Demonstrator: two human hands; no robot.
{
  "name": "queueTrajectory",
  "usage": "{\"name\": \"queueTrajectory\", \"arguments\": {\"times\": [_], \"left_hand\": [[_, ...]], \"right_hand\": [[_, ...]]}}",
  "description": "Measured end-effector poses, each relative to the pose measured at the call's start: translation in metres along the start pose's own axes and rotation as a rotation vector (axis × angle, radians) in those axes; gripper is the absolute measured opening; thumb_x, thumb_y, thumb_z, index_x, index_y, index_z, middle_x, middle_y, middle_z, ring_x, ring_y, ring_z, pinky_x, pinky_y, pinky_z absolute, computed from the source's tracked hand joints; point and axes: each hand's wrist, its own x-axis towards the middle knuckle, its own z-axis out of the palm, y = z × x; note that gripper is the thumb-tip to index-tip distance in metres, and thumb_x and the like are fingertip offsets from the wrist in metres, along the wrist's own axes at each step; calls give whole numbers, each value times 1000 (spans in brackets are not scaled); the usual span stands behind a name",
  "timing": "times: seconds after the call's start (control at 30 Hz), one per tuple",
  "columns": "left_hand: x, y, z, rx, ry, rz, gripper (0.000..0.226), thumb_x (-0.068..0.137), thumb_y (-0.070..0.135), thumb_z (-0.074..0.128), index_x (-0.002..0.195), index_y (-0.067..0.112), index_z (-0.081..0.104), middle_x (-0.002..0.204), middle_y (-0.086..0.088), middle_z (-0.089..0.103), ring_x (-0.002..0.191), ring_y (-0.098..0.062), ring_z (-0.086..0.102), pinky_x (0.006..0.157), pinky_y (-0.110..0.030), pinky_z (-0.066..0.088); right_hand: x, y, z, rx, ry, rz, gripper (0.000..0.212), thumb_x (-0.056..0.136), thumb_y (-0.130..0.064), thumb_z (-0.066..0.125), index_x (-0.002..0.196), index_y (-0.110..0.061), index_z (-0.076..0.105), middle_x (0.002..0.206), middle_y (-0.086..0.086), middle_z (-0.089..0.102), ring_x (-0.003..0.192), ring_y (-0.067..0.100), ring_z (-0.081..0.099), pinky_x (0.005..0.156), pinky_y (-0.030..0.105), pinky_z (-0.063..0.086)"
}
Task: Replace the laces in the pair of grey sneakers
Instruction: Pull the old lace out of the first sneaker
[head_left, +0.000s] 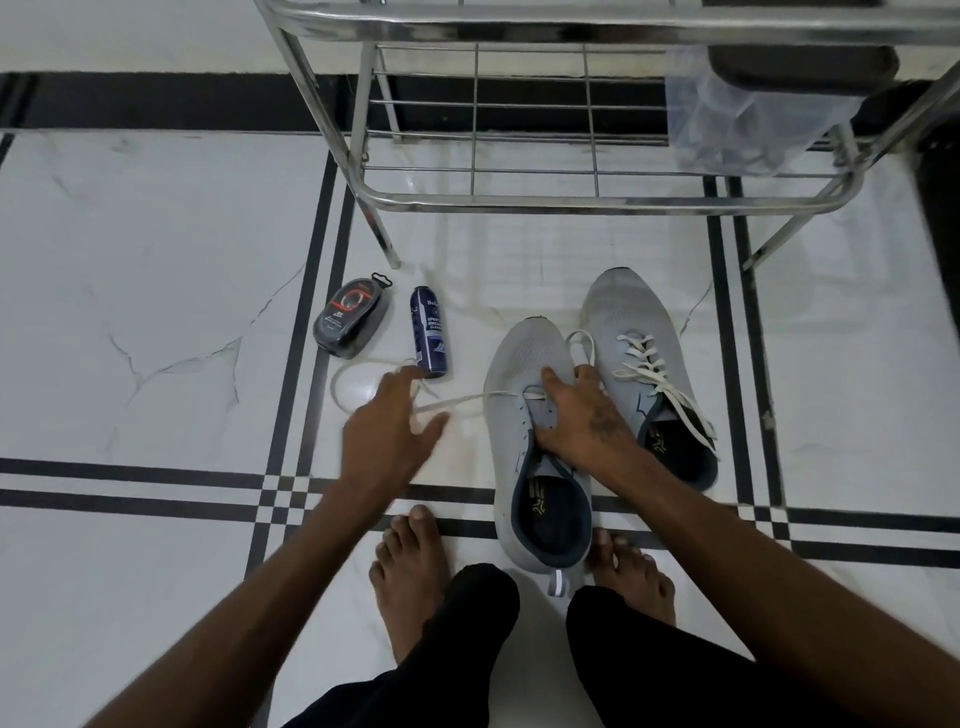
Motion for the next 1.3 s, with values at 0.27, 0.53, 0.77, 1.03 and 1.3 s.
{"name": "queueTrajectory", "arguments": {"times": [0.27,0.53,0.77,1.03,1.3], "left_hand": [[49,63,50,96,-193,172,11,96,26,59,100,16,61,104,0,55,82,-28,63,66,-39,51],[29,-3,13,-81,26,-36,14,96,26,60,84,23,52,90,8,52,74,-17,54,63,-31,36],[8,1,4,49,52,-10,22,95,27,63,115,20,61,119,0,56,86,-26,64,68,-41,56],[41,53,44,110,-126,230,14,94,20,58,107,20,64,109,1,61,86,-26,65,64,-35,49],[35,32,40,-143,-110,63,17,94,11,58,85,22,49,90,0,60,76,-20,58,60,-28,40]], "right_hand": [[5,4,3,-10,6,-2,82,87,-55,62,154,-25,26,147,16,23,129,42,44,106,42,43],[1,3,2,49,0,-21,83,86,-57,61,154,-23,27,143,17,28,127,40,44,106,40,43],[-4,-8,0,75,-33,-23,77,84,-39,65,150,-19,31,142,11,28,125,34,49,100,34,44],[-5,-5,-5,50,30,-54,61,87,-36,62,143,-19,44,139,12,38,122,34,51,101,37,46],[-6,-3,-6,61,80,-56,45,89,-28,55,133,-19,51,122,6,42,105,28,57,90,34,49]]}}
